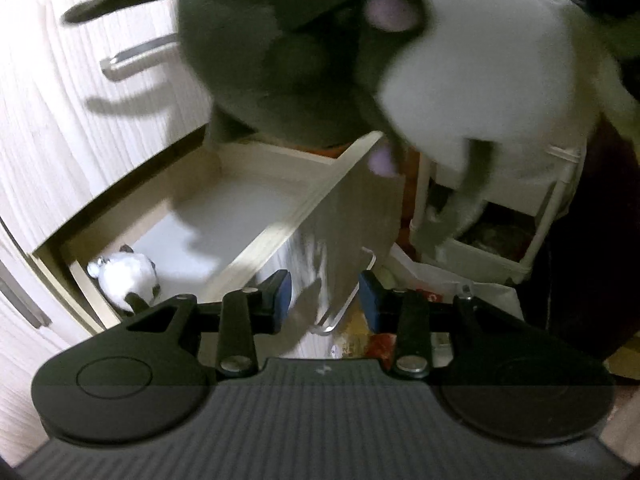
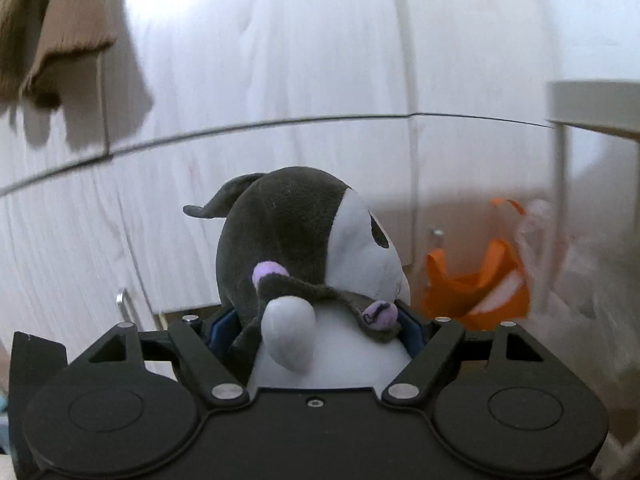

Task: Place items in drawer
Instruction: 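Lower the plush toy into the open drawer and open the right gripper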

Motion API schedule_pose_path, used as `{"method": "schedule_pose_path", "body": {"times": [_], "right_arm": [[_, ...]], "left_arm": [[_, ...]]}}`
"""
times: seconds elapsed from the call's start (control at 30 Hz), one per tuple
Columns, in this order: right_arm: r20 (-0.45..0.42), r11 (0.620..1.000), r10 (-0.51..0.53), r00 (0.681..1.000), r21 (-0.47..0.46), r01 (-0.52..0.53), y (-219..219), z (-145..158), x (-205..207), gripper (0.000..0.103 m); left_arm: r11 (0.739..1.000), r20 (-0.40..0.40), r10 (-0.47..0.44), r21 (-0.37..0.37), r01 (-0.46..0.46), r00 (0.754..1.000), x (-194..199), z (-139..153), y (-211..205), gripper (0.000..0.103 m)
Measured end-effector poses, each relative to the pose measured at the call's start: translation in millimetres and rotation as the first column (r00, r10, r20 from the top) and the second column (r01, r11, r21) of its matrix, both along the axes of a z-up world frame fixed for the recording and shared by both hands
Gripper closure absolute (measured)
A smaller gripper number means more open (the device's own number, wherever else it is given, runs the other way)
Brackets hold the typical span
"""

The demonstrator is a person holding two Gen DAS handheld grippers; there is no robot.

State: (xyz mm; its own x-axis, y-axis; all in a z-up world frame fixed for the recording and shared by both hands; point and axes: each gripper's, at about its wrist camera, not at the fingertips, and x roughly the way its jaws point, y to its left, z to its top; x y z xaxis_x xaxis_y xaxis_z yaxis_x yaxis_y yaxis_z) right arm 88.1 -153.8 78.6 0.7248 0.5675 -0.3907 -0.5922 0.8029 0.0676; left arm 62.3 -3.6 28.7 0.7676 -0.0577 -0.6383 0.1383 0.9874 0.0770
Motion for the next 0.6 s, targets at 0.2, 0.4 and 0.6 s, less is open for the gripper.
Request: {"method": "schedule_pose_path", "body": {"times": [0.2,0.4,0.6], "right_arm": [[-0.094,0.993,0.095,0.991,-0.065,-0.102,36,0,32,0.015],[0.014,0.993,0.107,0.994,-0.044,-0.107,31,4,21,0.015],[0.037,0.994,0.097,0.995,-0.049,-0.095,16,6,8,0.015]], "left_arm": [[1.000,-0.017,0.003,-0.024,-0.003,1.000,3,-6,1,0.067],[0.999,-0.019,-0.004,-0.032,0.003,1.000,7,-7,-2,0.066],[0.999,-0.019,0.006,-0.040,-0.007,1.000,8,-5,-3,0.064]]}}
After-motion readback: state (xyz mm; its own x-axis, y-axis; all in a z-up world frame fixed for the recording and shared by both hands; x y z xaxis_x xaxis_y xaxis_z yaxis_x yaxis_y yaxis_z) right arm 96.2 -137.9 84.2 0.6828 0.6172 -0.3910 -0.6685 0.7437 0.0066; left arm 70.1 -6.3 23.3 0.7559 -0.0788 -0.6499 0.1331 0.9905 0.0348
